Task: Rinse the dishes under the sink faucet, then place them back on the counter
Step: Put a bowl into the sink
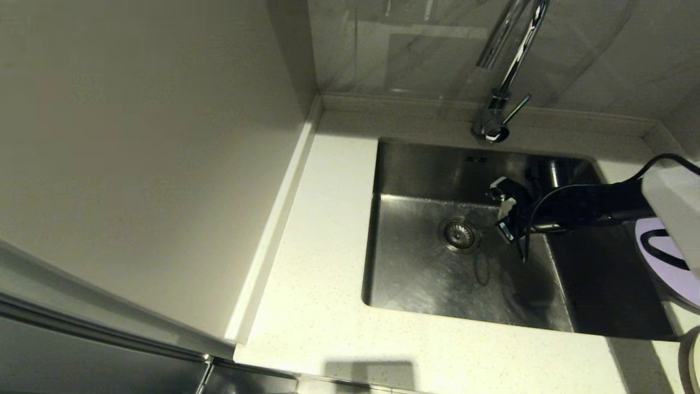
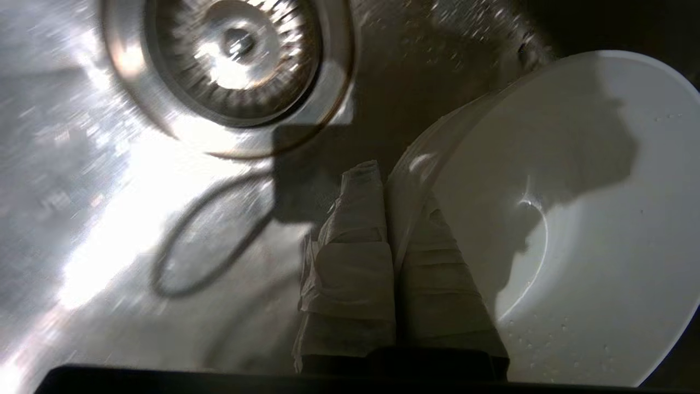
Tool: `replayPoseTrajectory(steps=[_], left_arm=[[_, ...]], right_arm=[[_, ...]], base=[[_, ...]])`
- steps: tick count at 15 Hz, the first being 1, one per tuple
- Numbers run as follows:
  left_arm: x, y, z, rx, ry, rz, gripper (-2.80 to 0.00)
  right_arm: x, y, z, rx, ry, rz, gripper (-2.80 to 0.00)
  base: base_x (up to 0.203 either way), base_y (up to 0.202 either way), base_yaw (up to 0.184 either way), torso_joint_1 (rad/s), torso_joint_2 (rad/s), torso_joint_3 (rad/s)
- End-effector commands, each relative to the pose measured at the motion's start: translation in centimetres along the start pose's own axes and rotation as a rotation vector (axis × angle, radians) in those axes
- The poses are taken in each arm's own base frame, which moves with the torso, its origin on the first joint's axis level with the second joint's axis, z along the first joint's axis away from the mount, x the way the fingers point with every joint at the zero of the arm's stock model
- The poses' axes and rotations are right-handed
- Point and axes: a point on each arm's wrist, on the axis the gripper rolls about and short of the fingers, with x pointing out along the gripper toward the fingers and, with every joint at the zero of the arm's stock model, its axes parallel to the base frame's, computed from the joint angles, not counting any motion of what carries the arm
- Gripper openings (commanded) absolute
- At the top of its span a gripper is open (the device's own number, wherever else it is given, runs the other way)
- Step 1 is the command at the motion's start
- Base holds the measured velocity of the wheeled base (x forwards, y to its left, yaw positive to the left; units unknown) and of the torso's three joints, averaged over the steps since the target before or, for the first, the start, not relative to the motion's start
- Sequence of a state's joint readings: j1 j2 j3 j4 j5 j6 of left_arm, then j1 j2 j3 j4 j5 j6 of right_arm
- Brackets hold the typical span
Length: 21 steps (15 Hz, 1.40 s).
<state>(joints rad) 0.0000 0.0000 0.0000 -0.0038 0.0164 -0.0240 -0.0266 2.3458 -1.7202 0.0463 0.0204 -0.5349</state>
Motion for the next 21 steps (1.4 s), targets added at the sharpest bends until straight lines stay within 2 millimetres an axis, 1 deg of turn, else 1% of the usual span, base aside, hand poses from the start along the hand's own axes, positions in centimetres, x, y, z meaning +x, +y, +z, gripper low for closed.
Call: replayPoseTrajectory(steps=[1,4,6,7,9,12,13,14,15,17,19,21], left_arm=[[0.0,0.0,0.0,-0.001,-0.002,0.000,-2.80],[0.0,0.0,0.0,-0.001,-0.002,0.000,-2.80],[0.0,0.0,0.0,-0.001,-0.002,0.000,-2.80],[0.0,0.0,0.0,-0.001,-0.002,0.000,-2.80],[0.0,0.0,0.0,-0.001,-0.002,0.000,-2.80],[0.0,0.0,0.0,-0.001,-0.002,0.000,-2.80],[0.0,0.0,0.0,-0.001,-0.002,0.000,-2.80],[0.0,0.0,0.0,-0.001,-0.002,0.000,-2.80],[0.0,0.0,0.0,-0.001,-0.002,0.000,-2.80],[0.0,0.0,0.0,-0.001,-0.002,0.000,-2.80],[0.0,0.0,0.0,-0.001,-0.002,0.000,-2.80],[0.0,0.0,0.0,-0.001,-0.002,0.000,-2.80]], right_arm=[[3.6,-0.1,-1.5,0.008,0.023,-0.012,-2.80],[5.2,-0.9,-2.0,0.016,0.017,-0.100,-2.80],[5.7,-1.1,-2.1,0.016,0.019,-0.148,-2.80],[5.7,-1.3,-2.0,0.019,0.014,-0.155,0.00],[5.4,-1.4,-1.8,0.024,0.009,-0.158,0.00],[4.2,-1.9,-1.0,0.027,-0.010,-0.169,0.00],[3.4,-2.1,-0.6,0.029,-0.020,-0.175,0.00],[2.2,-2.5,0.1,0.032,-0.036,-0.184,0.00],[0.3,-2.9,1.0,0.043,-0.058,-0.193,0.00],[-4.1,-3.6,2.5,0.086,-0.086,-0.199,0.00],[-9.5,-3.9,3.7,0.125,-0.104,-0.168,0.00],[-14.4,-3.8,4.2,0.152,-0.109,-0.124,0.00]], base=[[0.000,0.000,0.000,0.000,0.00,0.000],[0.000,0.000,0.000,0.000,0.00,0.000],[0.000,0.000,0.000,0.000,0.00,0.000],[0.000,0.000,0.000,0.000,0.00,0.000],[0.000,0.000,0.000,0.000,0.00,0.000],[0.000,0.000,0.000,0.000,0.00,0.000],[0.000,0.000,0.000,0.000,0.00,0.000],[0.000,0.000,0.000,0.000,0.00,0.000],[0.000,0.000,0.000,0.000,0.00,0.000],[0.000,0.000,0.000,0.000,0.00,0.000],[0.000,0.000,0.000,0.000,0.00,0.000],[0.000,0.000,0.000,0.000,0.00,0.000]])
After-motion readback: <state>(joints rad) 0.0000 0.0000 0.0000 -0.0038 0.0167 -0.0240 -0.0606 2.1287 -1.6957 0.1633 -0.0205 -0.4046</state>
